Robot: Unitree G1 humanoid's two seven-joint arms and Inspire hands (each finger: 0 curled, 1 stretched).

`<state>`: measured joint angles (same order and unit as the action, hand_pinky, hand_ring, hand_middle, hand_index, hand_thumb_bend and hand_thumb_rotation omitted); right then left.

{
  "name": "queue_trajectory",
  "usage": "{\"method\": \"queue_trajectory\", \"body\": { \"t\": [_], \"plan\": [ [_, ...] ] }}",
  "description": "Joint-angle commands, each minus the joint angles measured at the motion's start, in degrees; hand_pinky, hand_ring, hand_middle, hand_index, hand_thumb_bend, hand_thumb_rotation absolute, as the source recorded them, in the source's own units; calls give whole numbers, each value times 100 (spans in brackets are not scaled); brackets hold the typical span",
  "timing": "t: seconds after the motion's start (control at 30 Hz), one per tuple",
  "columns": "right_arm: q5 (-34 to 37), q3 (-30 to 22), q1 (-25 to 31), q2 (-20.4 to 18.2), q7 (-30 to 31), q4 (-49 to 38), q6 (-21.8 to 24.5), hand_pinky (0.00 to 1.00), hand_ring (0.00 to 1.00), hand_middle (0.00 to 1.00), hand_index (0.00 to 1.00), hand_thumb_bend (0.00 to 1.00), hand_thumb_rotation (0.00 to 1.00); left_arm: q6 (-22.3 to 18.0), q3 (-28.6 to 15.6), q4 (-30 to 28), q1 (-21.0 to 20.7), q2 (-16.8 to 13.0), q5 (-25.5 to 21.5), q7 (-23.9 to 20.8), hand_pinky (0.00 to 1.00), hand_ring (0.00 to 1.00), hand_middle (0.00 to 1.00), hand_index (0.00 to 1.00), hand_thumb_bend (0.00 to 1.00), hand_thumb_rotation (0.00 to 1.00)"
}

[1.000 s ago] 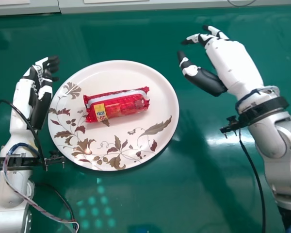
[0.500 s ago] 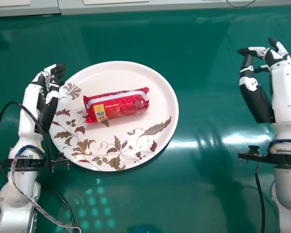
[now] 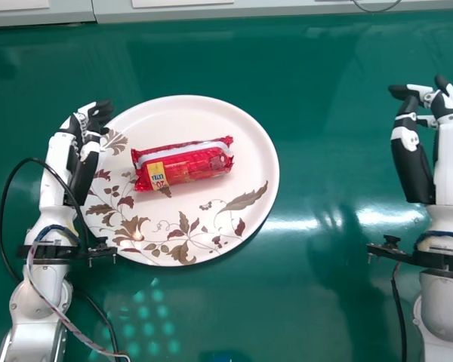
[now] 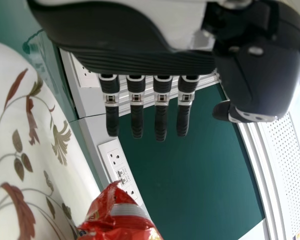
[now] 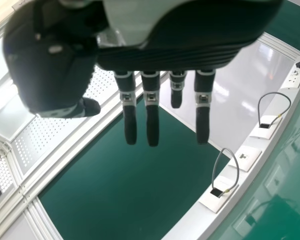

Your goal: Pick up biscuit and place it in the plate

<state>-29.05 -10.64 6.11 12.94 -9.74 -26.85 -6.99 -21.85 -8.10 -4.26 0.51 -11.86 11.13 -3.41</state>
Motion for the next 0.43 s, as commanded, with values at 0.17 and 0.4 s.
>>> {"method": "queue_trajectory", "body": {
  "t": [0.17,0.4],
  "plan": [
    [280,-190,251,-13,-110,127,-314,58,69,73,72,29,29,50,156,-188,259,42,-26,125,80,83,81,83,30,4],
    [464,-526,368,131,-288,486,-965,57,69,73,73,29,29,-29,255,-185,377,157,146,2,79,82,80,82,30,11]
  ]
}}
